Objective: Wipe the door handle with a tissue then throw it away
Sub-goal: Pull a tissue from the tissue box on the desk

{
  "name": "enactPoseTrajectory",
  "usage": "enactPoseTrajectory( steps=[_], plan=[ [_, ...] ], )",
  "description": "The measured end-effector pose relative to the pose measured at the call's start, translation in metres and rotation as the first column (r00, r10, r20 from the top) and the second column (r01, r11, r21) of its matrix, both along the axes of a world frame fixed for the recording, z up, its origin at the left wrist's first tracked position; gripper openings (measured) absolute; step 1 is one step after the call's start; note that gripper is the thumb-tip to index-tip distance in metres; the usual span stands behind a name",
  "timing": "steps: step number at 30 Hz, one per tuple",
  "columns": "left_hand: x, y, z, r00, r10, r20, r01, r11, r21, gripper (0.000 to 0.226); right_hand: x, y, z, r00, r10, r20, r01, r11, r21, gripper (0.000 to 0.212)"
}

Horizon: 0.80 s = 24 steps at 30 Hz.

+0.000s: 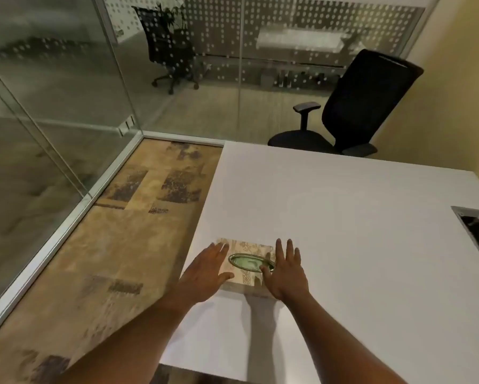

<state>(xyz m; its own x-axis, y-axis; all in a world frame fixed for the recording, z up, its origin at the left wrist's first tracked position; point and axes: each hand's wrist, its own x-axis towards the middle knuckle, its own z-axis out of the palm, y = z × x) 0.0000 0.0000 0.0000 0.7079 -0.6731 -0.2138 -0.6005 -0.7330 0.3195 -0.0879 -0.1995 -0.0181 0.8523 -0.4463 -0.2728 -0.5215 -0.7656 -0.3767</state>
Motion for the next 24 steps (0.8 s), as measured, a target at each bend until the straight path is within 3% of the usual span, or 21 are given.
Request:
enactPoseTrajectory(
  steps=[3,5,7,11,15,18,24],
  plan=[
    [-0.002,-0.009,0.001,0.999,0.005,-0.032,-0.006,0.999,-0.041,0.079,0.001,-0.003,-0.009,0.999,-0.05,-0.008,0.05,0.997,0.066,0.073],
    [0.001,-0.01,-0.006,0.986,0.152,-0.066,-0.157,0.985,-0.076,0.077,0.002,-0.004,-0.016,0.999,-0.051,-0.015,0.051,0.996,0.066,0.069],
    [0.003,-0.011,-0.022,0.982,0.095,-0.162,-0.093,0.995,0.023,0.077,0.003,-0.005,-0.024,0.999,-0.009,-0.03,0.009,1.0,-0.004,0.063],
    [0.001,-0.012,-0.04,0.991,0.048,-0.122,-0.041,0.998,0.054,0.065,0.003,-0.006,-0.034,0.998,0.056,-0.025,-0.06,0.981,-0.185,0.044],
    [0.005,-0.016,-0.048,0.994,0.062,-0.089,-0.056,0.996,0.064,0.052,0.013,-0.006,-0.03,0.993,0.031,0.11,-0.012,0.985,-0.175,0.02],
    [0.006,-0.019,-0.052,0.991,0.093,-0.096,-0.089,0.995,0.049,0.049,0.03,-0.006,-0.029,0.981,0.134,0.137,-0.113,0.982,-0.15,0.018],
    [0.008,-0.022,-0.061,0.992,0.112,-0.061,-0.108,0.992,0.073,0.049,0.062,-0.008,-0.034,0.929,0.368,0.038,-0.357,0.919,-0.17,0.026]
  ],
)
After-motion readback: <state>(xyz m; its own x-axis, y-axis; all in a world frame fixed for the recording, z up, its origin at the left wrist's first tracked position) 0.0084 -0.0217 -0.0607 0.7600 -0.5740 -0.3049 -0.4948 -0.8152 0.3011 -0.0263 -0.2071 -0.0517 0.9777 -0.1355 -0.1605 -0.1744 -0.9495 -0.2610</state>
